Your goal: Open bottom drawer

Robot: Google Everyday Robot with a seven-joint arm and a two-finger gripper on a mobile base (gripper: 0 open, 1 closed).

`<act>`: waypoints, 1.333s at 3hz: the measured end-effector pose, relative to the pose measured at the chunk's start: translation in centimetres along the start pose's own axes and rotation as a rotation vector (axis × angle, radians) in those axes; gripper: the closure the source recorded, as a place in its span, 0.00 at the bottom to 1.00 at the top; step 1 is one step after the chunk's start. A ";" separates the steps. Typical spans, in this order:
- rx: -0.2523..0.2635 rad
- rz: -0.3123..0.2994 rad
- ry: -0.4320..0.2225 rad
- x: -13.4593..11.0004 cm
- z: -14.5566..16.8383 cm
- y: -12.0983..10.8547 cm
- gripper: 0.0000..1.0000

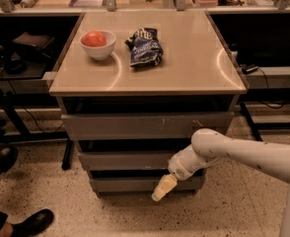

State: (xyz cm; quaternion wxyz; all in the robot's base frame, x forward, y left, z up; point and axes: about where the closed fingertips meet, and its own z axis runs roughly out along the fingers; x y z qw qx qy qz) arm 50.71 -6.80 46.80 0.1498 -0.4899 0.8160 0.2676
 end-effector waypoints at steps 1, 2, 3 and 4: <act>0.010 0.001 0.000 0.0 0.4 0.1 0.00; 0.060 -0.006 0.125 3.2 3.6 0.3 0.00; 0.093 -0.006 0.345 12.3 8.6 1.1 0.00; 0.124 -0.029 0.421 15.3 8.8 1.2 0.00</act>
Offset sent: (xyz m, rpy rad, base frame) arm 0.0249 0.0460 -0.1788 -0.4500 -0.3446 -0.4435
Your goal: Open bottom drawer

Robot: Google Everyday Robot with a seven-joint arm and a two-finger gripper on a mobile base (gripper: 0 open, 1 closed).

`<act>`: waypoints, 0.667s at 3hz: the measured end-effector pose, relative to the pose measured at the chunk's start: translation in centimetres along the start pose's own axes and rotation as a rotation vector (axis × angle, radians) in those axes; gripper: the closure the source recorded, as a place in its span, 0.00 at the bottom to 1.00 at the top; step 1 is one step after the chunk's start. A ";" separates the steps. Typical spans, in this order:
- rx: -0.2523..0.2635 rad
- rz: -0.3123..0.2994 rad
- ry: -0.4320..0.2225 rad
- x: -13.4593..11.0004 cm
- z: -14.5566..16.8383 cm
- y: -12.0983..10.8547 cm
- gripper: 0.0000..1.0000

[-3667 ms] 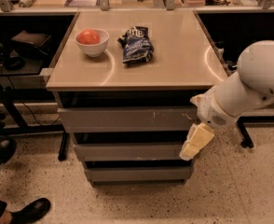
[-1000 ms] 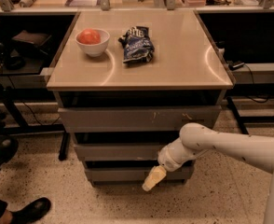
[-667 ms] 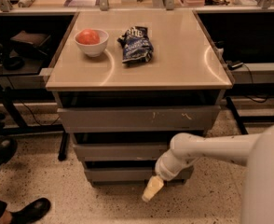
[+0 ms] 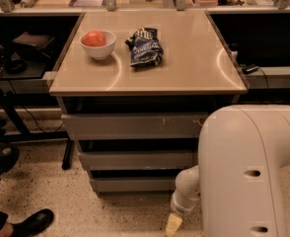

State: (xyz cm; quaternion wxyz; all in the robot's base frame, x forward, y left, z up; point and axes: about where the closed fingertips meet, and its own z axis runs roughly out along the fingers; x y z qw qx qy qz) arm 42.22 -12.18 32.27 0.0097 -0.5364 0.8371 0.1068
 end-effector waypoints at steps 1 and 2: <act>0.000 0.000 0.000 0.0 0.0 0.0 0.00; 0.009 -0.032 -0.049 1.2 0.8 -1.3 0.00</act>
Offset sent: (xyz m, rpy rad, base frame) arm 0.0274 -0.0620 -0.0466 0.1934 -0.1561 0.0987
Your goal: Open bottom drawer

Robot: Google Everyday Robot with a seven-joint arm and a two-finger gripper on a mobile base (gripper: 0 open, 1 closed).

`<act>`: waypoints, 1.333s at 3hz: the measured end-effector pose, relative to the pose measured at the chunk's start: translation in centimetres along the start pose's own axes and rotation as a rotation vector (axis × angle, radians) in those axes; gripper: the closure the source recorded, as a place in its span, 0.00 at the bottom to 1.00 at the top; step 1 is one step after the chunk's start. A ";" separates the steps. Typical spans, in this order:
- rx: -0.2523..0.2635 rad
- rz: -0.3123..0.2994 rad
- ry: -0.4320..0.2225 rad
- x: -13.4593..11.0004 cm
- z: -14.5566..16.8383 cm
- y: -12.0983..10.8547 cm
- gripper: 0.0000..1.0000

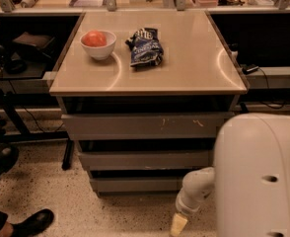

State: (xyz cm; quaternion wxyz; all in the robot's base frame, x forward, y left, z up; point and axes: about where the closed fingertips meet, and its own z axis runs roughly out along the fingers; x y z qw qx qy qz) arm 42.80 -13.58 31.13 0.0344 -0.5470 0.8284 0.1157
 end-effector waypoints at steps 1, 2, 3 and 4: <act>0.110 -0.129 -0.107 2.1 -1.4 -1.7 0.00; 0.150 -0.137 -0.130 3.8 -1.9 -2.2 0.00; 0.150 -0.137 -0.130 3.8 -1.9 -2.2 0.00; 0.207 -0.069 -0.226 3.5 -1.3 -4.2 0.00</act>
Offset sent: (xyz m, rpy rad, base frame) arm 0.0081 -0.0263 0.0057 0.0552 -0.1433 0.0758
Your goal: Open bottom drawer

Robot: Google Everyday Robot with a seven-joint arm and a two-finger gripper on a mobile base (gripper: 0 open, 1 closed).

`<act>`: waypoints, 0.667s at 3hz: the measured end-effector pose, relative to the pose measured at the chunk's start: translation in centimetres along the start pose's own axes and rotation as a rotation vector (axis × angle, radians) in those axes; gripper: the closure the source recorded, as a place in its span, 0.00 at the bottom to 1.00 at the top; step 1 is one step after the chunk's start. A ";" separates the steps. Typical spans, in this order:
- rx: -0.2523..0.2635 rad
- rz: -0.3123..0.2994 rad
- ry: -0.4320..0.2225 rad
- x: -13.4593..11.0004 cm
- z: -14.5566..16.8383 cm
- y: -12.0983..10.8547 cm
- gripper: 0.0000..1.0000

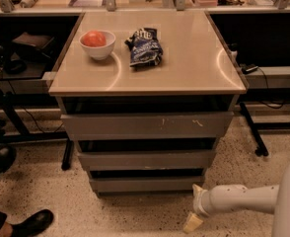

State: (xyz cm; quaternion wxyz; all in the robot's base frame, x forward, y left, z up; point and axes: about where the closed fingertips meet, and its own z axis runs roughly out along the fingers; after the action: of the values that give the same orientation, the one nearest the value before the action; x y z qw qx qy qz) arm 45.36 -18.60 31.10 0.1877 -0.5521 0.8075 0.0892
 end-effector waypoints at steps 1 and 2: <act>0.167 0.078 -0.205 -2.3 1.1 -4.0 0.00; 0.208 0.128 -0.277 -3.4 0.0 -4.6 0.00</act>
Offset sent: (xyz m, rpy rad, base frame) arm 0.0382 0.0070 -0.0001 0.1222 -0.1535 -0.1013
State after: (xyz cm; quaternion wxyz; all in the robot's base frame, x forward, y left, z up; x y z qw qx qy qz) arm 50.70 -17.36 32.72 0.3471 -0.4594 0.8123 0.0925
